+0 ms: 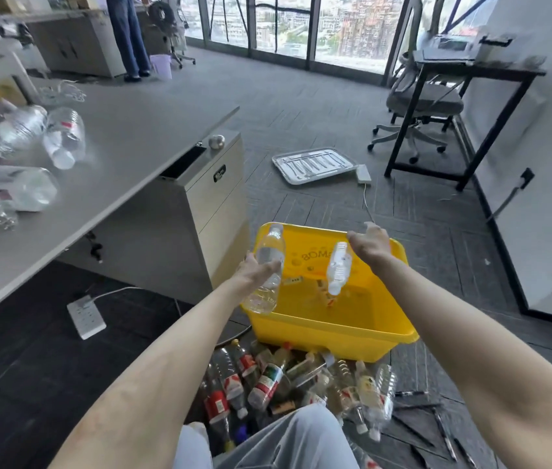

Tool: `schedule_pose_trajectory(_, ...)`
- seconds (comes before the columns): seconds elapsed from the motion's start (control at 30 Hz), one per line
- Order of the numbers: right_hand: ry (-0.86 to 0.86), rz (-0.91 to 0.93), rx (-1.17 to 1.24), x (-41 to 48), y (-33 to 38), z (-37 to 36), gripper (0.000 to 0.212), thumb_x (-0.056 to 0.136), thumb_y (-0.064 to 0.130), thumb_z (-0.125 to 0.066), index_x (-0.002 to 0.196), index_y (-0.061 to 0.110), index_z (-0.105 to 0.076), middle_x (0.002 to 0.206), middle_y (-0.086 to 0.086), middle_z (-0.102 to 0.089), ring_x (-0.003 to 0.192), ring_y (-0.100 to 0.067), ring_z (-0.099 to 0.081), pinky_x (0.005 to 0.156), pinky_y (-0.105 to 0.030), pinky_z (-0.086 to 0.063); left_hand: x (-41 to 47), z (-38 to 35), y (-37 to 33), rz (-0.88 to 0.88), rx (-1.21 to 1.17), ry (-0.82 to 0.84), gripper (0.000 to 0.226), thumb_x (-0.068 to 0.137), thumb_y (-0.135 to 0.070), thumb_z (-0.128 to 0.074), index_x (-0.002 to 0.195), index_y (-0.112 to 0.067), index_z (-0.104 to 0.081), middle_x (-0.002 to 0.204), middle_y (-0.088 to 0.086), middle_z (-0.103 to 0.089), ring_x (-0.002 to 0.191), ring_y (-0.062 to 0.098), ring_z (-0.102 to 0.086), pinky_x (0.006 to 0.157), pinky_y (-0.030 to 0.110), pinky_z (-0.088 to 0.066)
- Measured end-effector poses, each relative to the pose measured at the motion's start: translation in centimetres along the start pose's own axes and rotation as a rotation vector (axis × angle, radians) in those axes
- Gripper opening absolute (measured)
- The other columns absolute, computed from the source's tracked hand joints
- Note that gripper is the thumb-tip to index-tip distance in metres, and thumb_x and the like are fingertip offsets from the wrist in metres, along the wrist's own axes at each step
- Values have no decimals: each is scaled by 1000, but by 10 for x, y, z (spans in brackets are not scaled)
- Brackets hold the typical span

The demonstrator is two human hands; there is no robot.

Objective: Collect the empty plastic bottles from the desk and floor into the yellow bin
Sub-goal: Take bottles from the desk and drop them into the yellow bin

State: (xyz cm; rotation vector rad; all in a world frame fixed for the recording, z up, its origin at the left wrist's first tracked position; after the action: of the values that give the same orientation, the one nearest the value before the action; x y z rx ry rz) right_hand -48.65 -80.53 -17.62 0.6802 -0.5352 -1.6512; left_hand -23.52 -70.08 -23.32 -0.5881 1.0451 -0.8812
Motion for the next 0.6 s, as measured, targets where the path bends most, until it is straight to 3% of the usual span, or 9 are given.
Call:
schedule_pose_trajectory(0.17,52,65,-49,-22,-29,-16,44,92,34,-58,130,12,-58,138,-17,-51,126,-34,-47,101,-41,-42,12,-16,-10,-92,214,-37,88,73,-56,-61,145,-17,-32,137,10,-47,119,31,-50,93,45,-48)
schedule_pose_trajectory(0.33,98,49,-115,-48,-76,-16,43,91,31,-58,129,11,-59,139,-17,-51,129,-32,-46,106,-43,-41,13,-60,-1,-74,302,40,80,82,-50,-60,148,-21,-26,138,12,-42,120,34,-48,90,43,-47)
schedule_pose_trajectory(0.47,84,9,-135,-61,-101,-3,41,92,29,-55,130,14,-57,142,-15,-45,130,-32,-44,105,-41,-40,9,-91,5,13,243,118,89,70,-50,-58,148,-18,-27,139,15,-38,118,36,-46,96,45,-45)
schedule_pose_trajectory(0.6,68,19,-121,-64,-107,13,39,91,26,-55,128,14,-58,140,-13,-48,126,-30,-47,101,-40,-43,9,-111,-20,-51,247,59,79,87,-42,-59,151,-13,-22,146,17,-29,127,36,-39,95,42,-40)
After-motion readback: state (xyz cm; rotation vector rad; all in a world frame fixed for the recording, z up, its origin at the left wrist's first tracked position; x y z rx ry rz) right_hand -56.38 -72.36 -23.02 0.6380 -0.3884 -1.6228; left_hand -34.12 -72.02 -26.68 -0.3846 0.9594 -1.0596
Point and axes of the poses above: each hand's wrist, its own x-axis towards the middle knuckle, its own z-axis out of the back of the hand, y = z × x, the point moved 6 cm from there along x, towards the middle knuckle
